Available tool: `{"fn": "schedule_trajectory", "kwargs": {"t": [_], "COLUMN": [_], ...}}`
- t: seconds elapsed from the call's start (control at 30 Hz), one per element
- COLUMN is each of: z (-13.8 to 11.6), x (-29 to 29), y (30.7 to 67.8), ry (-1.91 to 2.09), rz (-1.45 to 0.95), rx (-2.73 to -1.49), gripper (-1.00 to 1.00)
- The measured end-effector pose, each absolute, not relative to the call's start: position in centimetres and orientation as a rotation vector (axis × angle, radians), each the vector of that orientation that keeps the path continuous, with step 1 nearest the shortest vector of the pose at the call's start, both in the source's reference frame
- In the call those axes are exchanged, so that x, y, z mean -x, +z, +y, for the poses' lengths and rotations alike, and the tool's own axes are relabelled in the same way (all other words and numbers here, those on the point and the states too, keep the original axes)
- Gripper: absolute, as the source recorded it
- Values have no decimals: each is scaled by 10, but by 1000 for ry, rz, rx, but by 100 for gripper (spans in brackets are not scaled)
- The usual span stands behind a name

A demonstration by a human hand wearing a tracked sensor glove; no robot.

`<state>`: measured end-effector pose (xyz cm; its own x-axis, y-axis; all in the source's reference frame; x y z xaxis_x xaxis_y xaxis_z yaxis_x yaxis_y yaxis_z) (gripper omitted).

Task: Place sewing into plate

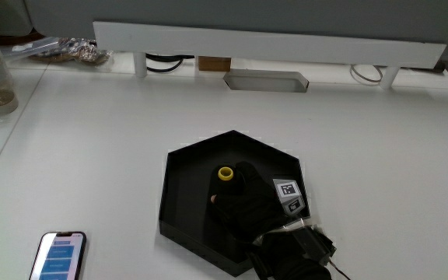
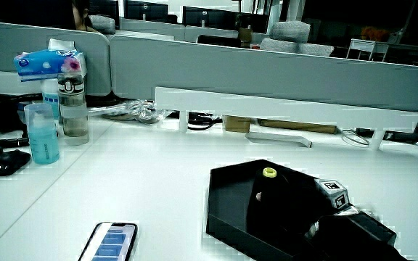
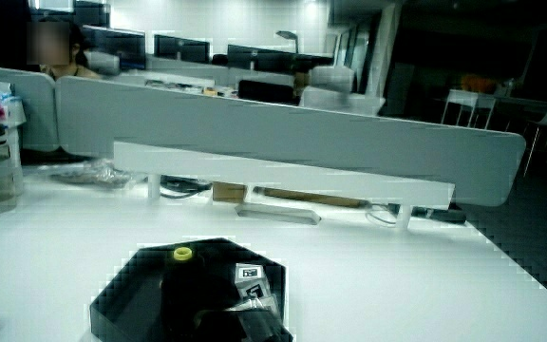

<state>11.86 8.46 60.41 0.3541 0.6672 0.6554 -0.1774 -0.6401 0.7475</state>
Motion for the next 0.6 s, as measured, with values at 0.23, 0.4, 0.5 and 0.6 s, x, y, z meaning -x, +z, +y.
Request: {"fn": "schedule_trajectory", "kwargs": {"t": [0.23,0.4,0.5,0.6], "z": [84,88,91,91], "x": [-118,-119,-121,-122], "y": [603,614,620,619], "ry": [1379,1368,1378,1431], "rz": [417,414,390,349], "rx": [-1816,-1765,-1699,-1658], "gripper": [-25,-56,-75,-94]}}
